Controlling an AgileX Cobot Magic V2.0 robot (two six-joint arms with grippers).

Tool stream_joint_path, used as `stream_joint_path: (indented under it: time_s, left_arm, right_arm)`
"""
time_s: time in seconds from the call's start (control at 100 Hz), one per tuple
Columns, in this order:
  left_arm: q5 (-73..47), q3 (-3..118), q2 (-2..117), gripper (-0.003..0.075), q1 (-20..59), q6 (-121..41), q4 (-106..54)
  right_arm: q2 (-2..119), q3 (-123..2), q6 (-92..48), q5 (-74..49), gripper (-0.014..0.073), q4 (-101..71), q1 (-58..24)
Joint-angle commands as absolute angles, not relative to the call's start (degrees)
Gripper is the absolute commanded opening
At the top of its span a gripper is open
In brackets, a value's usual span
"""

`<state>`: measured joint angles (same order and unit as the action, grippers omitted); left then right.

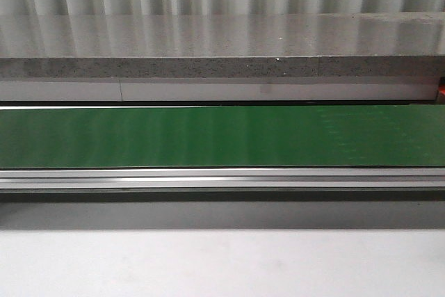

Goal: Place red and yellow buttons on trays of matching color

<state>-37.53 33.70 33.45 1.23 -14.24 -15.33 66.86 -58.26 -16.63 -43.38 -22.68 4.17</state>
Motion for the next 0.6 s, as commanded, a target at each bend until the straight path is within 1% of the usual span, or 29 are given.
stream_joint_path:
  time_s: [0.0, 0.41, 0.48, 0.59]
  left_arm:
    - [-33.27, 35.23, 33.51, -0.002, 1.77, -14.34, -16.34]
    - [-33.27, 35.23, 33.51, -0.002, 1.77, -14.34, -16.34]
    - [-33.27, 35.23, 33.51, -0.002, 1.77, -14.34, -16.34]
    - [-33.27, 35.23, 33.51, -0.002, 1.77, -14.34, -16.34]
  right_arm:
    - [62.07, -56.91, -16.84, -37.27, -0.0065, -23.51, 2.84]
    - [44.16, -45.78, -16.63, -33.5, -0.0065, -14.66, 2.67]
    - [41.28, -43.65, -13.69, -32.03, -0.0065, -12.03, 2.61]
    - [35.82, -39.53, -4.81, -28.68, -0.0065, -5.95, 2.61]
